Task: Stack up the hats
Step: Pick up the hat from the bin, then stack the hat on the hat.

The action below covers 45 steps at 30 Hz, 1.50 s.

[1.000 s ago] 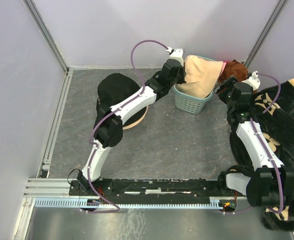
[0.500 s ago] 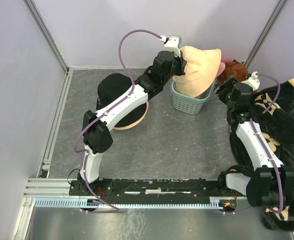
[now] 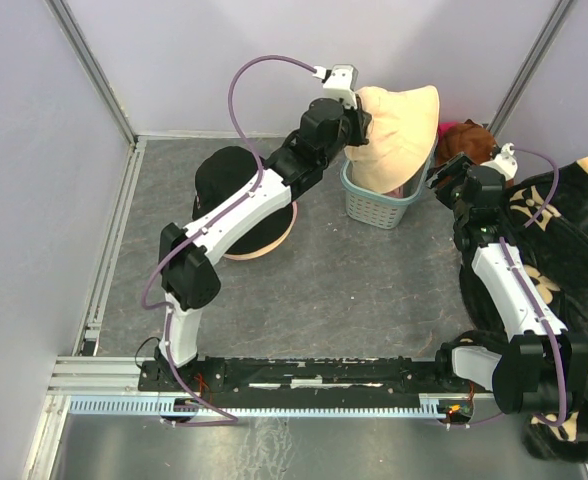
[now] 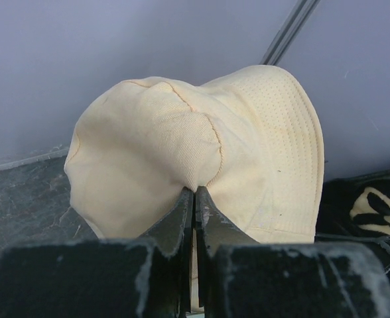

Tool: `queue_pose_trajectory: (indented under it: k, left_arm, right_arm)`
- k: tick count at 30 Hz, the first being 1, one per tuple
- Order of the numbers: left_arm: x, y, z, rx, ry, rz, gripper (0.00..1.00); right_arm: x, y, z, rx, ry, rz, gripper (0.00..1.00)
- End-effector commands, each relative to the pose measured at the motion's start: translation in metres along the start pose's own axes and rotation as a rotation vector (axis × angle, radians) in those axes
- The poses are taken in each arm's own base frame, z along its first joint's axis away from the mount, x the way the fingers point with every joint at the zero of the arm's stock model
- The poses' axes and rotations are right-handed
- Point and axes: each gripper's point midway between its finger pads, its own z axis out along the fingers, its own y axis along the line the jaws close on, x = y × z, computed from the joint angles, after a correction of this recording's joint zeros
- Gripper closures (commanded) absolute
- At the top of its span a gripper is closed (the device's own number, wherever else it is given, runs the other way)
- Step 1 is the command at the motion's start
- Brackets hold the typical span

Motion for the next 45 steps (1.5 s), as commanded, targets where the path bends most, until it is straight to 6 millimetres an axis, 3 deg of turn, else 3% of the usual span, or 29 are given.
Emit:
queue_pose_trajectory:
  k: [1,9,14,18,23,27,32,37,41,45]
  left_arm:
    - [-0.094,-0.022,-0.036,0.048,-0.219,-0.015,0.96]
    - [-0.133,-0.023,-0.062,0.052,-0.312,-0.025,0.97]
    - [-0.167,-0.022,-0.093,0.046,-0.382,-0.022,0.97]
    - [-0.196,-0.014,-0.129,0.017,-0.443,0.001,0.97]
    - [-0.227,0.006,-0.191,-0.048,-0.518,0.034,0.97]
    - [-0.236,0.028,-0.235,-0.118,-0.533,0.062,0.97]
    - [-0.241,0.051,-0.284,-0.201,-0.520,0.127,0.97]
    - [-0.233,0.068,-0.313,-0.251,-0.450,0.213,0.97]
    - [-0.206,0.079,-0.316,-0.273,-0.355,0.254,0.97]
    - [-0.166,0.093,-0.304,-0.313,-0.254,0.287,0.97]
  right_arm:
    - [-0.016,0.014,-0.001,-0.047,-0.044,0.018,0.27]
    - [-0.020,0.018,-0.005,-0.059,-0.048,0.016,0.27]
    - [-0.022,0.022,-0.008,-0.069,-0.050,0.016,0.27]
    - [-0.024,0.026,-0.014,-0.081,-0.051,0.016,0.27]
    - [-0.026,0.034,-0.024,-0.103,-0.054,0.015,0.27]
    - [-0.026,0.043,-0.034,-0.121,-0.056,0.008,0.27]
    - [-0.023,0.054,-0.043,-0.142,-0.055,0.001,0.27]
    - [-0.014,0.067,-0.047,-0.162,-0.045,-0.011,0.28]
    - [-0.005,0.077,-0.047,-0.174,-0.035,-0.025,0.28]
    - [0.003,0.086,-0.045,-0.187,-0.025,-0.038,0.28]
